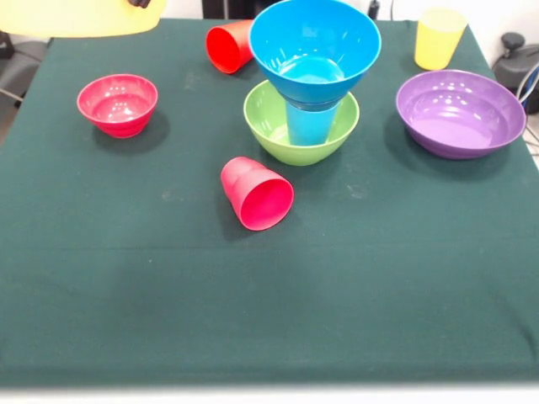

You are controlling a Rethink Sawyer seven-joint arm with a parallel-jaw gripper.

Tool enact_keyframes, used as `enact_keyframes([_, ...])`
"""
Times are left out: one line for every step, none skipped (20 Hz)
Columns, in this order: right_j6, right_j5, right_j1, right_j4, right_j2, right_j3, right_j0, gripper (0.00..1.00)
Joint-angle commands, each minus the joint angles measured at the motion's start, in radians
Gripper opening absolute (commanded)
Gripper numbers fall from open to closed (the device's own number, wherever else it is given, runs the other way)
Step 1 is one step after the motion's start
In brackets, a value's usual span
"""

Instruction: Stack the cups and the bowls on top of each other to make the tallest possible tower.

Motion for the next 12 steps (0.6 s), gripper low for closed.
enact_keyframes([0.174,0.003,0.036,0.0,0.017,0.06,0.021,0.0])
enact_keyframes([0.178,0.005,0.037,0.002,0.014,0.06,0.024,0.0])
enact_keyframes([0.18,0.01,0.039,0.005,0.011,0.059,0.027,0.0])
enact_keyframes([0.184,0.015,0.04,0.007,0.008,0.058,0.031,0.0])
enact_keyframes([0.188,0.02,0.041,0.01,0.004,0.059,0.035,0.0])
enact_keyframes([0.189,0.024,0.041,0.013,0.002,0.06,0.039,0.0])
enact_keyframes([0.191,0.028,0.042,0.016,0.0,0.061,0.043,0.0])
enact_keyframes([0.189,0.034,0.041,0.018,0.0,0.061,0.046,0.0])
enact_keyframes([0.183,0.042,0.04,0.023,0.001,0.06,0.046,0.0])
enact_keyframes([0.175,0.049,0.038,0.028,0.007,0.062,0.045,0.0])
enact_keyframes([0.16,0.061,0.034,0.033,0.014,0.065,0.042,0.0])
enact_keyframes([0.138,0.077,0.032,0.035,0.021,0.063,0.039,0.0])
